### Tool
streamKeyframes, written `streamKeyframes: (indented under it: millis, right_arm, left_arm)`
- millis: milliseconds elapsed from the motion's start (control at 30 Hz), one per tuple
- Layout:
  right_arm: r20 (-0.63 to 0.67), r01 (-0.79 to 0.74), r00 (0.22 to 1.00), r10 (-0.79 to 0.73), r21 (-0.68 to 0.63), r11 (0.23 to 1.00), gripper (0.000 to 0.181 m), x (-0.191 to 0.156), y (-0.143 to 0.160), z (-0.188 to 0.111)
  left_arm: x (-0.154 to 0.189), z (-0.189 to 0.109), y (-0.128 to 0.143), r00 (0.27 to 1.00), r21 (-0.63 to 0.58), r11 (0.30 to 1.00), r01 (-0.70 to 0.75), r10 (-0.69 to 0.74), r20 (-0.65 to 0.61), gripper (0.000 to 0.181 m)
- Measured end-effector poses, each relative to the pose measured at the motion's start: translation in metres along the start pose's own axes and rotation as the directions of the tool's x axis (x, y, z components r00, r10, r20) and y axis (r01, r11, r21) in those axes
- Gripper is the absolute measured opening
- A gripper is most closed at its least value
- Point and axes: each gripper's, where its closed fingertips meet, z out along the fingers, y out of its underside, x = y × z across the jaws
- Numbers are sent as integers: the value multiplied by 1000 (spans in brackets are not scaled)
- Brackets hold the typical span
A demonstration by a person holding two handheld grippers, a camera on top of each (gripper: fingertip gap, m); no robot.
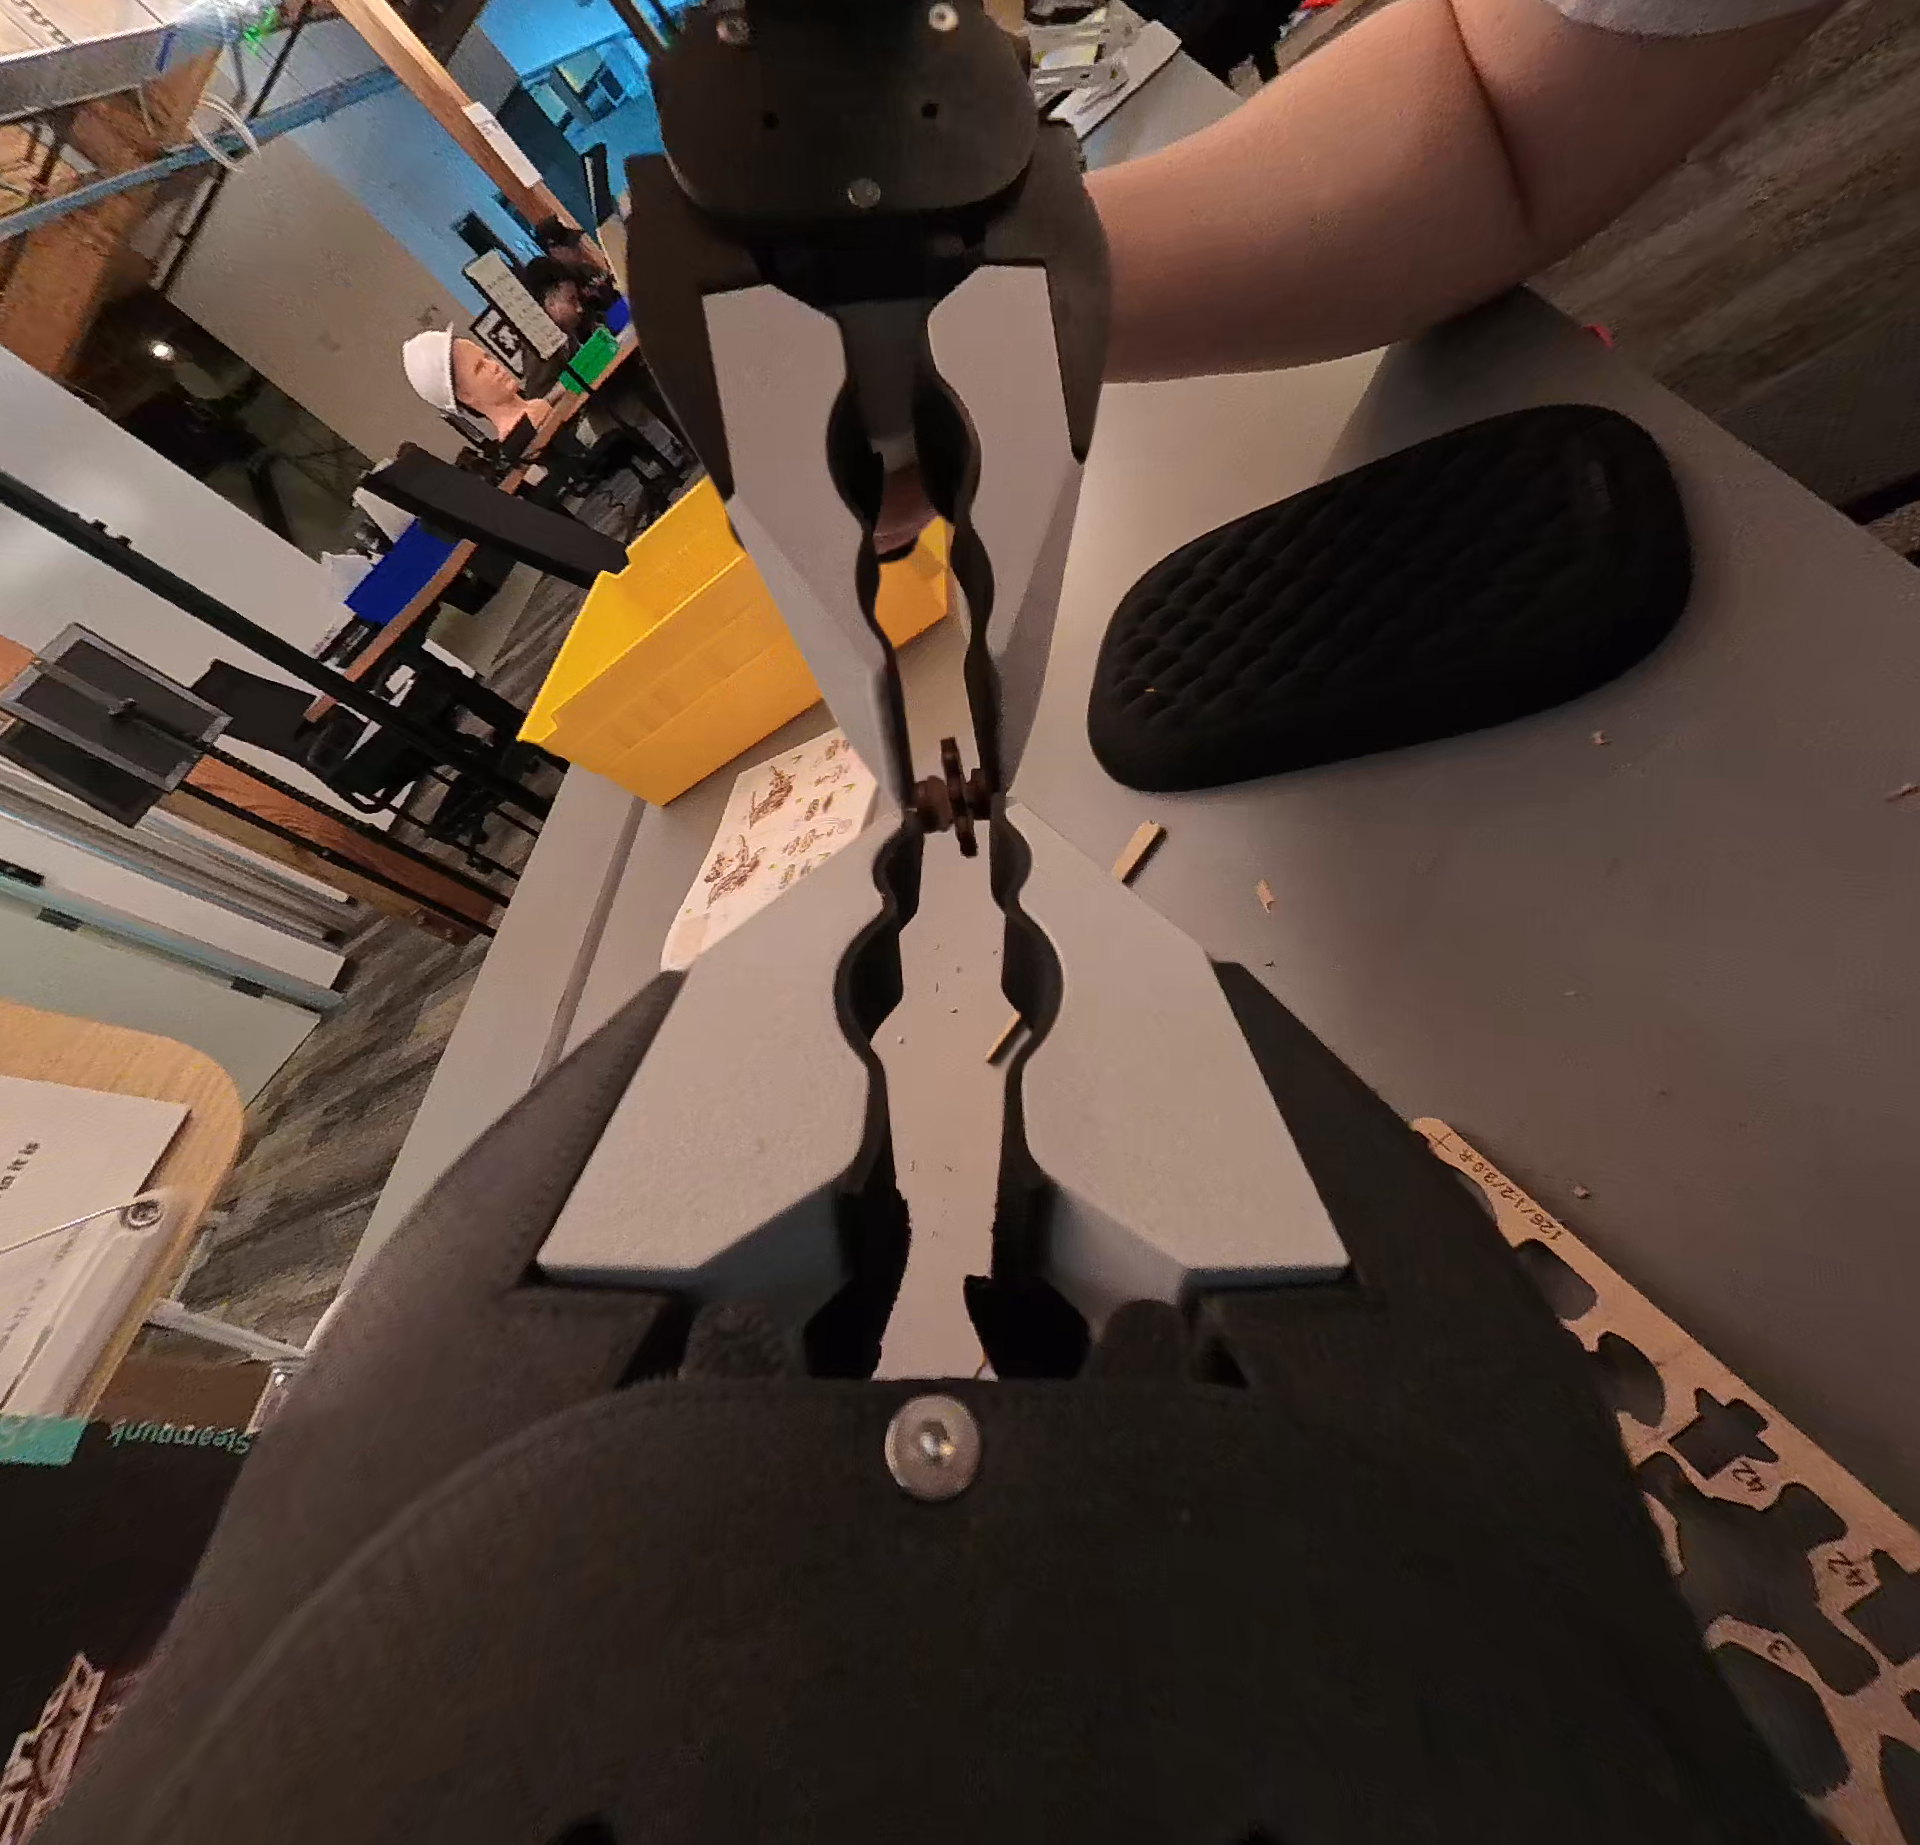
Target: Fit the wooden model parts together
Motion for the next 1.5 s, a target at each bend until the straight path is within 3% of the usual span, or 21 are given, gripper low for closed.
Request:
streamKeyframes:
  millis: [133,267,400,933,1067,1200,1300,1500]
  right_arm:
    - [18,-1,1000,1,-1,1000,13,-3,3,2]
    - [66,-112,992,109,45,993,14,-1,3,3]
    - [73,-32,997,28,51,998,13,-9,6,3]
    - [205,-93,976,71,98,991,12,-26,6,5]
    - [159,-129,981,111,111,985,13,-14,8,6]
    - [122,-282,958,261,217,934,13,12,-2,-4]
    - [165,-428,903,396,283,858,13,24,-6,-10]
    - [260,-587,809,527,332,738,13,35,-11,-18]
  left_arm:
    - [4,2,4,1000,-27,1000,-4,3,-26,11]
    - [1,-1,3,1000,-17,1000,7,-8,-17,11]
    - [9,3,7,999,-40,999,-29,27,-47,11]
    - [26,4,7,987,-72,996,-60,49,-156,10]
    - [16,4,11,995,-85,996,-37,29,-95,11]
    - [-12,-4,-3,994,22,994,107,-108,33,11]
    - [-25,-10,-5,978,73,979,192,-197,72,6]
    - [-35,-15,-16,923,180,910,373,-383,24,2]
